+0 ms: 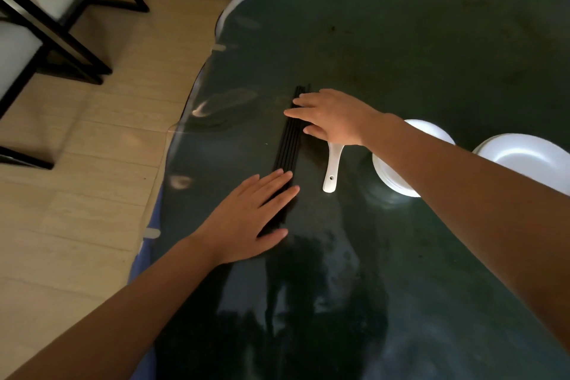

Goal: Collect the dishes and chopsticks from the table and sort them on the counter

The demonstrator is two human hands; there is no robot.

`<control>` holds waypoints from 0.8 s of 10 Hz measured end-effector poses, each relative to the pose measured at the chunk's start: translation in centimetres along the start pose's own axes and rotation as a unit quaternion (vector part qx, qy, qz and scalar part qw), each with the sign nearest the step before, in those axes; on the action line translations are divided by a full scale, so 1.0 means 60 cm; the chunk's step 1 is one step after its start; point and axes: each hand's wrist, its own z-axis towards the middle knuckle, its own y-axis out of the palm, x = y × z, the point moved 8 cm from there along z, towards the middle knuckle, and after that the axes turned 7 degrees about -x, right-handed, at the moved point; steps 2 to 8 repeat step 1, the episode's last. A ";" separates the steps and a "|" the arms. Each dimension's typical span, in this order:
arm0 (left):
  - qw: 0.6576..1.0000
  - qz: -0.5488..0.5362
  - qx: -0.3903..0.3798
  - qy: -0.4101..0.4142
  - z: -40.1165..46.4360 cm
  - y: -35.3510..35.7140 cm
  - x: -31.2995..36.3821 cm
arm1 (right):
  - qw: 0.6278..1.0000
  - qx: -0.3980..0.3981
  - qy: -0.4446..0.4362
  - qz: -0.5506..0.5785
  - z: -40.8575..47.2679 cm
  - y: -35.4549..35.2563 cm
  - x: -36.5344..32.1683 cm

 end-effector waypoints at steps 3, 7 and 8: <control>0.992 -0.055 0.048 -0.103 0.033 -0.093 -0.019 | 0.996 0.028 0.071 0.053 -0.063 -0.043 0.006; 0.992 -0.055 0.048 -0.103 0.033 -0.093 -0.019 | 0.996 0.028 0.071 0.053 -0.063 -0.043 0.006; 0.992 -0.055 0.048 -0.103 0.033 -0.093 -0.019 | 0.996 0.028 0.071 0.053 -0.063 -0.043 0.006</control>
